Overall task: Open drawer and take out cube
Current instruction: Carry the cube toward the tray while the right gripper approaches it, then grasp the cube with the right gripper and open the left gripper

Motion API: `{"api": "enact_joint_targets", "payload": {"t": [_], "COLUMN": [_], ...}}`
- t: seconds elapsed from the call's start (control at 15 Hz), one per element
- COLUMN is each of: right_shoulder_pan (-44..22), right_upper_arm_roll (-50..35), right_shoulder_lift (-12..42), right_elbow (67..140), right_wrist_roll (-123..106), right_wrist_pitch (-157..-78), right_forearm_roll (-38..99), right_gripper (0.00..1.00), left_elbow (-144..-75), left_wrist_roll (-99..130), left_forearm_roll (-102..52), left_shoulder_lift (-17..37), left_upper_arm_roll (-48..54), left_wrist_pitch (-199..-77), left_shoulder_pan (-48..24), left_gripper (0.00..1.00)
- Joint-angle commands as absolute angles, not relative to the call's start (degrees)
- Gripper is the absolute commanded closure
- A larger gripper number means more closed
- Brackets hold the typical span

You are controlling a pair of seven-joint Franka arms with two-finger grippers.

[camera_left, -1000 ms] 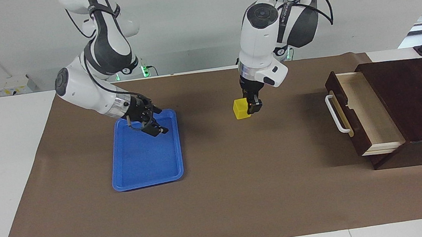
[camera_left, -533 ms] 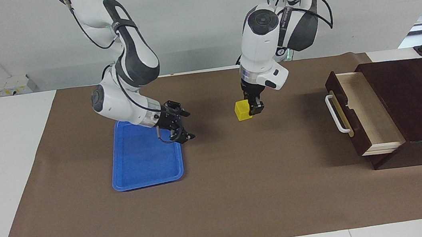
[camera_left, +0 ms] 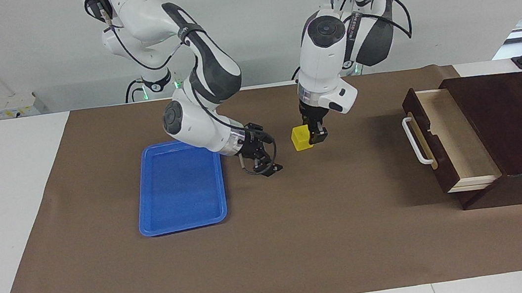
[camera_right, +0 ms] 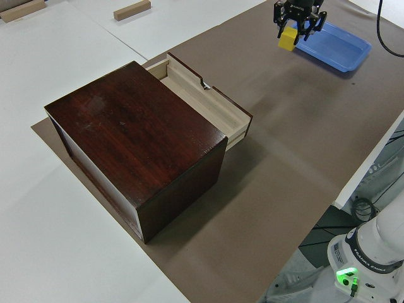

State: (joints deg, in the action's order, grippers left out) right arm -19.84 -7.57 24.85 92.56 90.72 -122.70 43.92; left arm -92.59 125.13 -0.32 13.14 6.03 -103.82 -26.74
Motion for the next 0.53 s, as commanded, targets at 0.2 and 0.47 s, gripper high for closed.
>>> {"api": "enact_joint_targets", "payload": {"t": [0.2, 0.47], "right_shoulder_pan": [-22.1, -22.8], "right_upper_arm_roll": [-7.6, -7.6], "right_shoulder_lift": [26.7, 25.8], "right_elbow": [89.1, 89.5], "right_wrist_roll": [92.5, 91.4], "right_wrist_pitch": [-121.6, -120.1], "right_forearm_roll": [42.4, 42.2], "right_gripper": [0.00, 0.00], "left_elbow": [-94.7, -94.8], "left_wrist_roll": [125.9, 125.9], "left_forearm_roll": [-0.9, -0.9], "left_shoulder_lift": [11.8, 11.7], "left_upper_arm_roll": [5.4, 5.4], "left_wrist_pitch": [-105.5, -105.7], "left_shoulder_pan": [-27.5, -27.6], "left_gripper": [1.00, 1.00]}}
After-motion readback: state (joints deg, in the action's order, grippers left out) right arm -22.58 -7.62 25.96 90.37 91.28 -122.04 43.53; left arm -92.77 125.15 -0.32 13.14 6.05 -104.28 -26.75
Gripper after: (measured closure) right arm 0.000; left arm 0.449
